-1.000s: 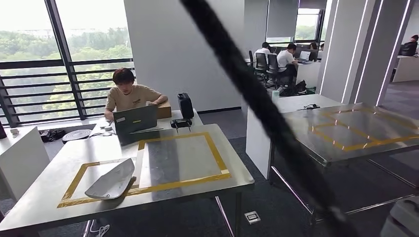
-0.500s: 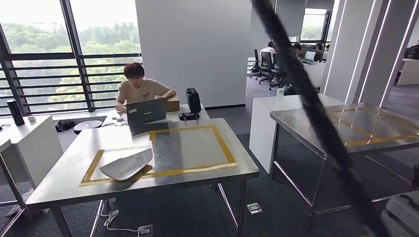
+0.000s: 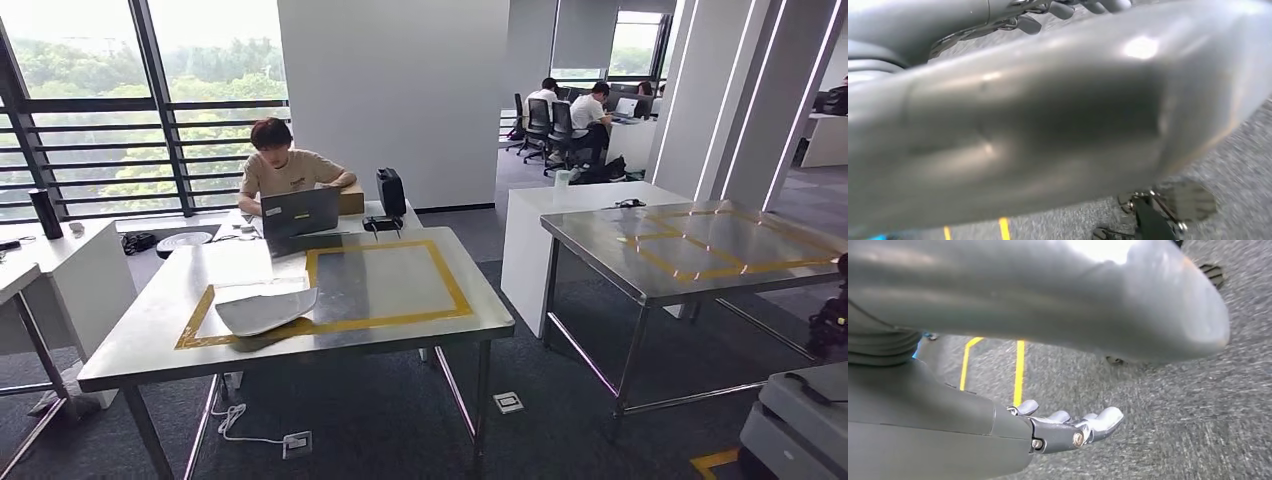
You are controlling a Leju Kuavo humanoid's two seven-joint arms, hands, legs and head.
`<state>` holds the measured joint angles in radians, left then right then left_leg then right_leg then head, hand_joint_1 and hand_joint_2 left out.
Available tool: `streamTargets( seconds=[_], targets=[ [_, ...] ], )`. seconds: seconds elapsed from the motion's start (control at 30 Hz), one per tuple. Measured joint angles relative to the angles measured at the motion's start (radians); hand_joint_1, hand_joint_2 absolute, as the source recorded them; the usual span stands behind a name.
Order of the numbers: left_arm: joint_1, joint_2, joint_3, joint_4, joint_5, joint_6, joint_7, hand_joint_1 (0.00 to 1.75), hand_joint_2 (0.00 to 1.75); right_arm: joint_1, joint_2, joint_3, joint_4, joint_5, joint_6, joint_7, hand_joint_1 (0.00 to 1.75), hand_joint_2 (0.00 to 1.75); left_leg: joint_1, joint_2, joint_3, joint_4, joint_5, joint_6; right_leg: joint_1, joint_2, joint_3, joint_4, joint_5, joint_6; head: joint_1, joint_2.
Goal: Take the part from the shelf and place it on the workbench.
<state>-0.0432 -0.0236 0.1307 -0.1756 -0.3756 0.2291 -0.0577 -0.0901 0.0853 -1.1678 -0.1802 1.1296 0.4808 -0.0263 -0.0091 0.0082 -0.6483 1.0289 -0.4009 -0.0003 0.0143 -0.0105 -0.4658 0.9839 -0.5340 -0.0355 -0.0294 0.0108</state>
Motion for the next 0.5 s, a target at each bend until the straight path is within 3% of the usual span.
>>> streamTargets(
  seconds=[0.07,0.13,0.17,0.2,0.23,0.27,0.33,0.37,0.4,0.5],
  targets=[
    [-0.016,0.001,-0.016,-0.001,-0.028,-0.011,0.016,0.00,0.00,-0.001,0.004,-0.002,0.000,-0.007,-0.001,0.008,0.00,0.00,0.004,-0.004,-0.023,0.071,-0.082,-0.011,-0.005,-0.004,-0.022,-0.006,0.025,-0.009,-0.001,0.000],
    [-0.029,0.000,-0.034,-0.001,-0.049,-0.020,0.044,0.00,0.00,0.000,0.008,-0.005,0.000,-0.013,-0.002,0.035,0.00,0.00,0.011,-0.005,-0.044,0.194,-0.171,-0.022,-0.006,-0.004,-0.051,-0.004,0.048,-0.010,-0.002,0.000],
    [-0.033,0.000,-0.042,-0.002,-0.055,-0.023,0.059,0.00,0.00,0.001,0.011,-0.008,0.000,-0.017,-0.002,0.050,0.00,0.00,0.015,-0.005,-0.044,0.242,-0.183,-0.027,-0.007,-0.005,-0.067,-0.002,0.060,-0.008,-0.002,0.000],
    [-0.033,0.000,-0.048,-0.002,-0.057,-0.024,0.072,0.00,0.00,0.002,0.013,-0.010,0.000,-0.020,-0.002,0.064,0.00,0.00,0.018,-0.005,-0.031,0.262,-0.171,-0.030,-0.008,-0.005,-0.085,0.002,0.071,-0.006,-0.002,0.000],
    [-0.031,0.000,-0.052,-0.002,-0.058,-0.024,0.083,0.00,0.00,0.003,0.015,-0.012,0.000,-0.024,-0.002,0.076,0.00,0.00,0.020,-0.005,-0.004,0.250,-0.145,-0.033,-0.010,-0.004,-0.101,0.007,0.081,-0.002,-0.002,0.000],
    [-0.028,-0.001,-0.055,-0.002,-0.058,-0.025,0.093,0.00,0.00,0.003,0.017,-0.014,0.000,-0.026,-0.002,0.089,0.00,0.00,0.024,-0.005,0.040,0.203,-0.121,-0.036,-0.012,-0.004,-0.118,0.013,0.091,0.003,-0.002,0.000],
    [-0.024,-0.003,-0.060,-0.002,-0.059,-0.027,0.109,0.00,0.00,0.005,0.019,-0.018,0.000,-0.027,-0.002,0.115,0.00,0.00,0.024,-0.007,0.142,0.062,-0.124,-0.036,-0.013,-0.003,-0.142,0.026,0.105,0.016,-0.002,0.000],
    [-0.023,-0.004,-0.061,-0.001,-0.060,-0.028,0.116,0.00,0.00,0.006,0.019,-0.019,0.000,-0.027,-0.002,0.126,0.00,0.00,0.023,-0.009,0.174,0.008,-0.137,-0.032,-0.013,-0.003,-0.150,0.031,0.113,0.022,-0.001,0.000],
    [-0.020,-0.005,-0.062,-0.001,-0.062,-0.029,0.122,0.00,0.00,0.006,0.019,-0.022,0.000,-0.028,-0.002,0.134,0.00,0.44,0.019,-0.010,0.187,-0.022,-0.148,-0.026,-0.013,-0.004,-0.156,0.033,0.121,0.027,-0.001,0.000],
    [-0.008,-0.007,-0.063,0.001,-0.066,-0.031,0.131,0.00,0.00,0.007,0.020,-0.029,0.000,-0.028,-0.002,0.147,0.00,1.75,0.012,-0.008,0.171,-0.028,-0.138,-0.001,-0.019,-0.004,-0.163,0.033,0.140,0.039,-0.001,0.000]
  ],
)
